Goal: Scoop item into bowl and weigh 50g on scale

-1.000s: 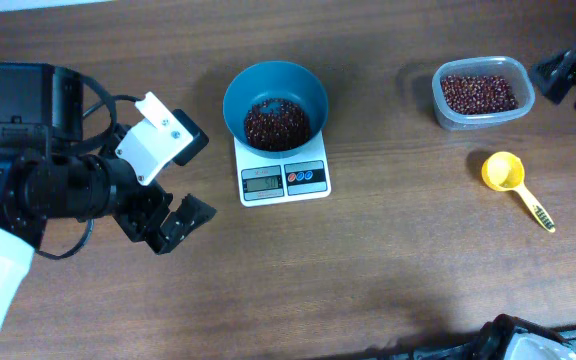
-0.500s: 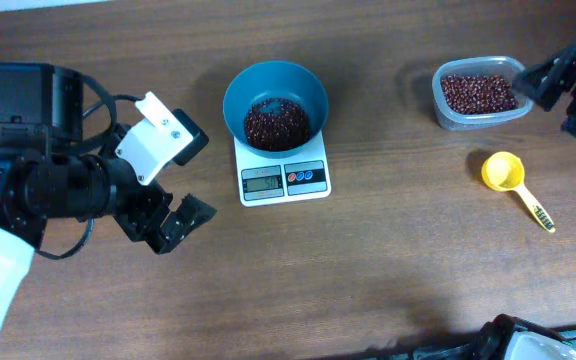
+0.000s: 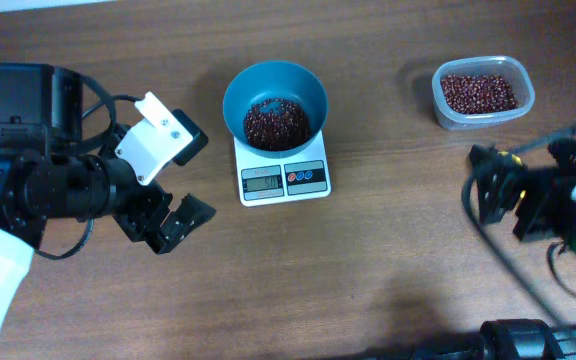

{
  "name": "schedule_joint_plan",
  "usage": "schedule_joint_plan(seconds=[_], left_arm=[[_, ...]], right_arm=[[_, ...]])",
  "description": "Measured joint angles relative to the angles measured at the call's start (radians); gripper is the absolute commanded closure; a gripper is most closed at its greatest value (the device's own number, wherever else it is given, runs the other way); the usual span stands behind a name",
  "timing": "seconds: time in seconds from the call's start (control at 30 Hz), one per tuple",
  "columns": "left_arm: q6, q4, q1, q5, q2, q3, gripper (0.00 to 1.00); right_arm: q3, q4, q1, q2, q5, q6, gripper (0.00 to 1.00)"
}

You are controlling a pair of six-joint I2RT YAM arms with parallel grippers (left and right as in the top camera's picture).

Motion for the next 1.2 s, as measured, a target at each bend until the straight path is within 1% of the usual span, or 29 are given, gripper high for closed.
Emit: schedule_joint_plan(seconds=[0.03,0.1,0.17,0.23,0.33,0.47,0.73,0.87,1.07,1.2], left_arm=[[0.0,-0.002,0.0,0.0,0.0,0.0,0.01],[0.0,0.0,0.0,0.0,0.0,0.0,0.01],[0.0,0.001,0.0,0.0,0.0,0.0,0.01],[0.0,0.0,0.0,0.0,0.0,0.0,0.01],[0.0,-0.001,0.0,0.0,0.0,0.0,0.01],[0.0,0.0,0.0,0.0,0.0,0.0,0.01],[0.0,-0.001,0.0,0.0,0.0,0.0,0.01],[0.0,-0.001,0.0,0.0,0.0,0.0,0.01],[0.0,0.0,0.0,0.0,0.0,0.0,0.01],[0.0,0.0,0.0,0.0,0.0,0.0,0.01]], right_arm=[[-0.047,0.045,0.003,-0.051,0.0,-0.001,0.01],[-0.124,0.082,0.004,-0.135,0.0,-0.003,0.01],[-0.183,0.146,0.005,-0.189,-0.001,-0.018,0.01],[-0.256,0.205,0.005,-0.258,-0.014,-0.076,0.01],[-0.342,0.27,0.011,-0.324,-0.024,-0.126,0.01],[-0.453,0.378,0.088,-0.424,-0.035,-0.149,0.01],[-0.57,0.525,0.204,-0.441,-0.012,-0.167,0.01],[-0.602,0.577,0.206,-0.442,0.008,-0.242,0.01],[-0.621,0.586,0.206,-0.443,0.018,-0.261,0.01],[-0.753,0.736,0.207,-0.442,0.091,-0.215,0.01]])
